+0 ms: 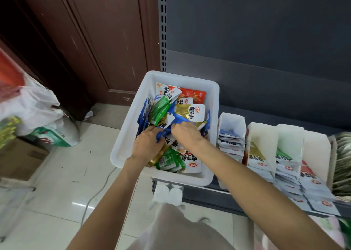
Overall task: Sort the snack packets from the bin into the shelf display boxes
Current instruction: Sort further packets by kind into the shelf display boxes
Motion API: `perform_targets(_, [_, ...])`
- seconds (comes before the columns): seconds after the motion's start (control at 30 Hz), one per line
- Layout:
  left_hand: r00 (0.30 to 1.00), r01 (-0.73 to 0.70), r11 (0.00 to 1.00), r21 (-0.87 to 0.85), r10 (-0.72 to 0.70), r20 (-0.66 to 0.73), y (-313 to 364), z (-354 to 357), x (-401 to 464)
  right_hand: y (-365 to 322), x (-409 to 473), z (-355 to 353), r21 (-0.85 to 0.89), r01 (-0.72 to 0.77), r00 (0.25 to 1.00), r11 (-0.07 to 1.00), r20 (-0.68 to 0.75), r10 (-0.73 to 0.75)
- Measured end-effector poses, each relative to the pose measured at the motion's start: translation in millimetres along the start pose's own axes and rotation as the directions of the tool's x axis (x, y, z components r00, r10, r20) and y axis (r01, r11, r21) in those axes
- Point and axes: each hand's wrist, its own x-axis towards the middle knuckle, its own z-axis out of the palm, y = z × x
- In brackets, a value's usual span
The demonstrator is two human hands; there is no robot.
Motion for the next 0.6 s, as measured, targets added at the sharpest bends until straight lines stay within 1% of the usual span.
perform_targets(0.07, [1.000, 0.010, 1.000, 0.012, -0.010, 0.024, -1, 1, -2, 7, -11, -7, -0.011, 0.011, 1.000, 1.000, -0.025, -0.011])
perform_targets(0.13, [0.999, 0.035, 0.999, -0.011, -0.035, 0.009, 4, 0, -4, 18, -27, -17, 0.034, -0.079, 0.988, 0.996, -0.132, 0.083])
perform_targets(0.17, [0.998, 0.053, 0.995, -0.080, -0.056, -0.037, 9, -1, -7, 24, -37, -23, 0.118, -0.146, 0.969, 0.982, -0.184, 0.166])
perform_targets(0.2, [0.990, 0.079, 0.976, -0.202, -0.101, -0.099, 16, -3, -9, 31, -49, -27, 0.258, -0.211, 0.931, 0.943, -0.240, 0.274])
perform_targets(0.23, [0.973, 0.116, 0.922, -0.368, -0.181, -0.147, 25, -5, -12, 38, -62, -32, 0.439, -0.264, 0.871, 0.859, -0.275, 0.408])
perform_targets(0.27, [0.947, 0.155, 0.817, -0.556, -0.283, -0.151, 38, -8, -16, 43, -75, -34, 0.653, -0.265, 0.807, 0.710, -0.253, 0.534])
perform_targets(0.3, [0.926, 0.192, 0.660, -0.726, -0.368, -0.090, 51, -11, -20, 46, -86, -36, 0.857, -0.204, 0.749, 0.474, -0.176, 0.639])
perform_targets(0.33, [0.917, 0.225, 0.464, -0.857, -0.397, 0.025, 63, -13, -23, 47, -95, -34, 0.979, -0.095, 0.727, 0.182, -0.057, 0.684])
perform_targets(0.37, [0.919, 0.268, 0.265, -0.926, -0.360, 0.163, 74, -16, -26, 44, -101, -32, 0.995, 0.014, 0.738, -0.101, 0.058, 0.673])
perform_targets(0.4, [0.921, 0.321, 0.119, -0.939, -0.271, 0.281, 82, -16, -27, 40, -106, -28, 0.953, 0.077, 0.756, -0.292, 0.135, 0.641])
perform_targets(0.43, [0.921, 0.361, 0.056, -0.931, -0.174, 0.347, 90, -17, -29, 35, -111, -24, 0.912, 0.106, 0.769, -0.396, 0.178, 0.615])
perform_targets(0.47, [0.925, 0.371, 0.047, -0.928, -0.110, 0.364, 97, -17, -29, 32, -114, -20, 0.884, 0.112, 0.775, -0.453, 0.208, 0.597])
perform_targets(0.5, [0.936, 0.348, 0.067, -0.935, -0.087, 0.342, 104, -17, -29, 29, -117, -17, 0.866, 0.115, 0.779, -0.486, 0.225, 0.585])
perform_targets(0.53, [0.954, 0.293, 0.112, -0.949, -0.092, 0.284, 110, -17, -27, 29, -121, -13, 0.859, 0.116, 0.780, -0.499, 0.232, 0.581])
perform_targets(0.57, [0.973, 0.224, 0.180, -0.958, -0.093, 0.210, 116, -18, -25, 30, -125, -10, 0.865, 0.116, 0.778, -0.488, 0.226, 0.586])
perform_targets(0.6, [0.989, 0.148, 0.264, -0.953, -0.064, 0.136, 122, -18, -21, 34, -129, -7, 0.882, 0.120, 0.771, -0.455, 0.206, 0.603])
